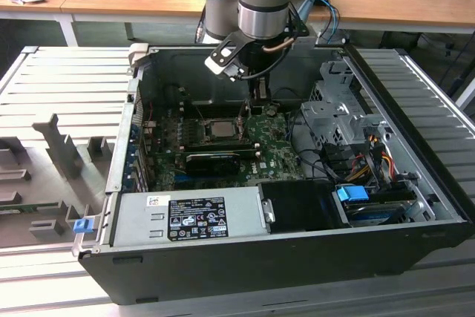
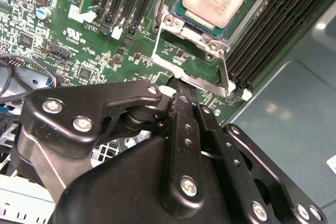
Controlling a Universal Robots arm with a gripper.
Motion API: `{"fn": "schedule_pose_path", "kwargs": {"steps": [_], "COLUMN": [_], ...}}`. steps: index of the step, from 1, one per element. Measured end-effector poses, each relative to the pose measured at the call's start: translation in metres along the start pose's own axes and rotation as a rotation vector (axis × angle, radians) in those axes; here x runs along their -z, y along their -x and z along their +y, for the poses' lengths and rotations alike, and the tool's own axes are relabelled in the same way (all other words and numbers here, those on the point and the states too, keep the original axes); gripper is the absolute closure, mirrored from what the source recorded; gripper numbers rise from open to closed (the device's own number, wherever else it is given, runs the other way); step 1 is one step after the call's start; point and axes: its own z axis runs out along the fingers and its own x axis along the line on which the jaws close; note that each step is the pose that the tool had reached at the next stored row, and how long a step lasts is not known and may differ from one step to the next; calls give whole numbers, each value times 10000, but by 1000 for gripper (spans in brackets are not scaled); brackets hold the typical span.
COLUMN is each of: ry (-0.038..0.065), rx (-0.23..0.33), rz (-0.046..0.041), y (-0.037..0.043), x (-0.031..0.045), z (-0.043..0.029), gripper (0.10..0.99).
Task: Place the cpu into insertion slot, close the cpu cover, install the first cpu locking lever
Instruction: 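Place the cpu into insertion slot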
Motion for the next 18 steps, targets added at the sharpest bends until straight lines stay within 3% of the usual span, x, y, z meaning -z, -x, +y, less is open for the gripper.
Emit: {"fn": "schedule_pose_path", "kwargs": {"steps": [8, 18], "ry": [0, 0], "rx": [1, 1], "rz": [0, 1], "y": [1, 2], "x": [1, 8], "z": [-24, -121], "gripper": [980, 980]}}
